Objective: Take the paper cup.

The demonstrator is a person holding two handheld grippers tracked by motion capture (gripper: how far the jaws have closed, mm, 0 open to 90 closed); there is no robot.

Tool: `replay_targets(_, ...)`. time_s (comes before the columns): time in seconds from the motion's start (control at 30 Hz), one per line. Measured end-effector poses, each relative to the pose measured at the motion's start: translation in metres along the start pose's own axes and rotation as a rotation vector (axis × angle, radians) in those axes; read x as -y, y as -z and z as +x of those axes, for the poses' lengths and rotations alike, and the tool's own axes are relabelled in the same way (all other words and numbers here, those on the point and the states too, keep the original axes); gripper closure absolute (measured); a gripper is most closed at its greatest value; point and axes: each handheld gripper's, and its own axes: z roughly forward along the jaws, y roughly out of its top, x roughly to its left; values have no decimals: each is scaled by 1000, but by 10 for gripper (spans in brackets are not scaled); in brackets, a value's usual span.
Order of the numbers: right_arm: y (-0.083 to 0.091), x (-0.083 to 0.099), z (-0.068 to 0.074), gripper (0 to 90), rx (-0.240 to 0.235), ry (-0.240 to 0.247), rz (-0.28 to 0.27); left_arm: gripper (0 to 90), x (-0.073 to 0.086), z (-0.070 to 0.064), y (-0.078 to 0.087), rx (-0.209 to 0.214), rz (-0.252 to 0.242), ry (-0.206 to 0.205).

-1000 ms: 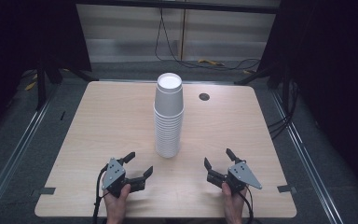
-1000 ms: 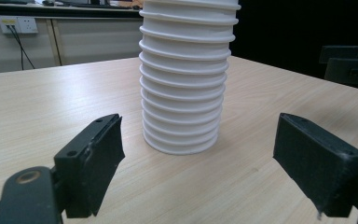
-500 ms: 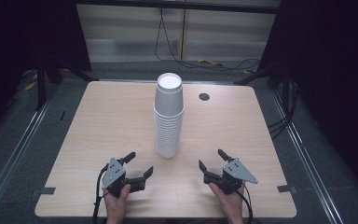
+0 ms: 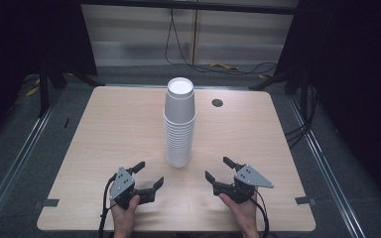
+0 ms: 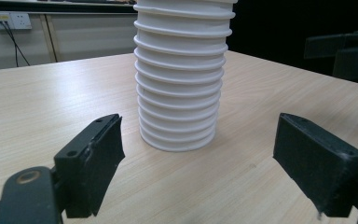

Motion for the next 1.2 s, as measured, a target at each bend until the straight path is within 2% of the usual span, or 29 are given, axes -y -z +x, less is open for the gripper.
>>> replay_targets(0.03,0,-2,0,187,-10,-1,-5,157,0,-1,0,3,-7,15)
replay_targets(0.07,0,-5,0,189,-12,4,-7,156,0,0,1,1,-4,2)
replay_targets(0.17,2,-13,1,202,-30,8,-35,157,0,0,0,8,-4,13)
replay_targets(0.27,-1,-20,-1,202,-64,-9,-27,157,0,0,0,11,-3,9)
replay_targets(0.4,-4,-29,-2,194,-82,-19,-19,157,0,-1,0,9,-9,17)
replay_targets(0.43,-5,-31,-3,195,-84,-23,-17,156,0,0,1,12,-6,2)
replay_targets(0.47,-5,-34,-2,195,-84,-20,-21,157,0,0,1,12,-5,-2)
replay_targets(0.53,-6,-40,-2,195,-85,-8,-18,157,0,-1,0,14,-9,17)
replay_targets(0.57,-7,-42,-2,195,-86,2,-21,156,0,0,0,13,-5,6)
replay_targets(0.6,-8,-46,-2,195,-103,-1,-18,157,0,-1,0,16,-9,18)
replay_targets(0.7,-11,-56,-3,197,-122,3,-16,157,0,0,1,15,-6,-1)
replay_targets(0.77,-13,-62,-4,196,-129,8,-22,157,0,-1,0,17,-5,6)
replay_targets(0.87,-17,-70,-5,184,-143,-2,-23,157,0,-1,0,18,-8,15)
replay_targets(0.97,-21,-79,-5,164,-145,5,-16,157,0,0,1,22,-3,-2)
replay_targets(1.2,-27,-101,-6,148,-182,-20,-31,157,0,0,1,21,-7,1)
